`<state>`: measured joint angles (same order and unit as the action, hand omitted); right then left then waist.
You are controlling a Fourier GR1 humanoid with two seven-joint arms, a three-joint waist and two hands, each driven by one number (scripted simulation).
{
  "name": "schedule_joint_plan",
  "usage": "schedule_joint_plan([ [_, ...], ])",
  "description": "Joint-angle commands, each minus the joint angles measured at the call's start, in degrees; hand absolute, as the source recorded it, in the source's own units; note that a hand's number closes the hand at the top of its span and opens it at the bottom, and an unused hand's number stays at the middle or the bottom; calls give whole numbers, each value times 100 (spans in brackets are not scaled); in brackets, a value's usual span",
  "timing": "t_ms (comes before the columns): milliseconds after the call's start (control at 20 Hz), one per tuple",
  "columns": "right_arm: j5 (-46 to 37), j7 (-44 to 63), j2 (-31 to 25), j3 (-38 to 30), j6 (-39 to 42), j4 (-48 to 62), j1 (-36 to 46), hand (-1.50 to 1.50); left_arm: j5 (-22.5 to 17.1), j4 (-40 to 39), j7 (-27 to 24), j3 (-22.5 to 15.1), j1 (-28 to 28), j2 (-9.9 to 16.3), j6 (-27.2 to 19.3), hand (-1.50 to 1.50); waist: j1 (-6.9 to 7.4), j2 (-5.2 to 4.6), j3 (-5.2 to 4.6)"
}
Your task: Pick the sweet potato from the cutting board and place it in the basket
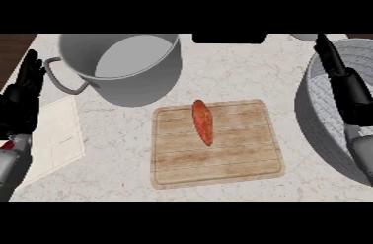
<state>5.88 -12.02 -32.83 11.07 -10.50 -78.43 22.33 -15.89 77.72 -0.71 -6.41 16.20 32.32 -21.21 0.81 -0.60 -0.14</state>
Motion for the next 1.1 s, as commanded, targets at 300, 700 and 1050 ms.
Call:
schedule_joint_plan([
  [300, 592, -990, 766, 1043, 2460, -125, 1692, 150, -309, -28, 405, -678, 48, -504, 794, 0, 734, -196, 5],
  [700, -556, -1738, 2930, 2345, 1618, 671, 1811, -150, -606, -228, 895, -286, -30, -217, 1094, 0, 77, 33, 12],
  [1050, -133, 1135, 2330, 1925, 2484, 49, 2975, -150, -575, -88, 683, -154, -545, -226, 1138, 0, -104, 103, 1],
])
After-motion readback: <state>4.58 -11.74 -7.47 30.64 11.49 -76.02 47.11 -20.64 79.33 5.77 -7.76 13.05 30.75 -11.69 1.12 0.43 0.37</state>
